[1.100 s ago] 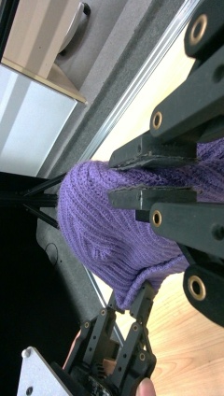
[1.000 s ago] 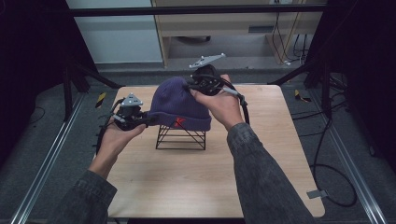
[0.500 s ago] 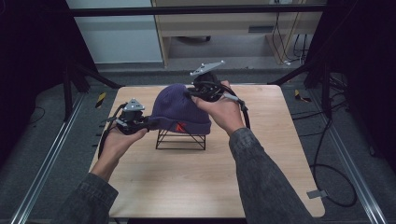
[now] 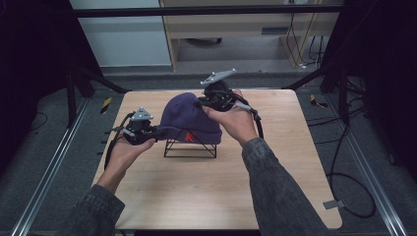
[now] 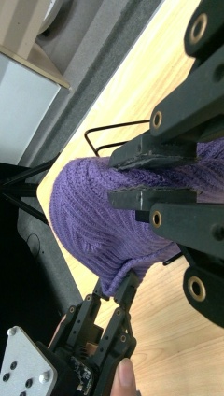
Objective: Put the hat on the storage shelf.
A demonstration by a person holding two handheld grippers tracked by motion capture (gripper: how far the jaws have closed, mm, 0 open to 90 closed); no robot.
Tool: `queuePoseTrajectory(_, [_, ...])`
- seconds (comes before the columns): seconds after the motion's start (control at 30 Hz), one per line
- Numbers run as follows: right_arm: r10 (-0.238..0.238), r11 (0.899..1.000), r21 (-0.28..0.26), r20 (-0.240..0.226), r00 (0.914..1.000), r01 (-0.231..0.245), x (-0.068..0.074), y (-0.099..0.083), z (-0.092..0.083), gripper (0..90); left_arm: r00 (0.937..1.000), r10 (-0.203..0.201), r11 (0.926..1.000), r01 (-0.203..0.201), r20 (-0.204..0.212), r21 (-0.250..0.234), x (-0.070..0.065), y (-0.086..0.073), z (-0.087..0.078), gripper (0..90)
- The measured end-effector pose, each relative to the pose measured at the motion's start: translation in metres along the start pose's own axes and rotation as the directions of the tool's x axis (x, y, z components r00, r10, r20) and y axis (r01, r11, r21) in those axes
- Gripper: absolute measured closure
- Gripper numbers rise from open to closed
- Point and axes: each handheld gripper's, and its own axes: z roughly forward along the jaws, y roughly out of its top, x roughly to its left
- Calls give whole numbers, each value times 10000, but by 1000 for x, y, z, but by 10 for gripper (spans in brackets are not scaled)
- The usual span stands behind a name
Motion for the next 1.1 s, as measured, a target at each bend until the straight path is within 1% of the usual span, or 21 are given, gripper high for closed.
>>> queuePoseTrajectory(0.33, [34,10000,81,-54,10000,-33,0,-5,2,805,10000,-8,10000,8,24,32,-1,-4,2,701])
queuePoseTrajectory(0.37, [14,10000,91,-60,10000,-14,0,-5,2,804,10000,-63,10000,63,31,24,-1,-5,3,700])
queuePoseTrajectory(0.43, [21,9999,119,-67,10000,-20,0,-7,2,804,10000,-8,10000,8,38,45,0,-6,3,700])
queuePoseTrajectory(0.47, [23,9999,124,-80,10000,-22,0,-8,3,804,10000,-71,10000,70,64,43,-1,-7,4,700])
queuePoseTrajectory(0.57, [16,9999,173,-129,9999,-14,1,-10,3,804,10000,-21,10000,20,75,67,-1,-9,5,700])
queuePoseTrajectory(0.67, [50,9998,209,-159,9999,-46,2,-12,4,804,9999,-71,9999,70,75,72,-1,-11,5,700])
queuePoseTrajectory(0.7, [-18,9998,205,-166,9999,21,2,-12,4,803,9999,-81,9999,80,81,81,-1,-12,6,700])
queuePoseTrajectory(0.93, [-52,9994,331,-265,9996,60,5,-17,7,803,9999,-106,9998,104,129,143,-1,-18,8,700])
queuePoseTrajectory(0.97, [-44,9993,363,-267,9996,54,5,-18,7,803,9998,-160,9998,158,139,146,-1,-19,8,700])
queuePoseTrajectory(1.1, [-1,9989,470,-320,9995,16,7,-22,9,803,9998,-140,9997,138,149,189,-1,-23,8,700])
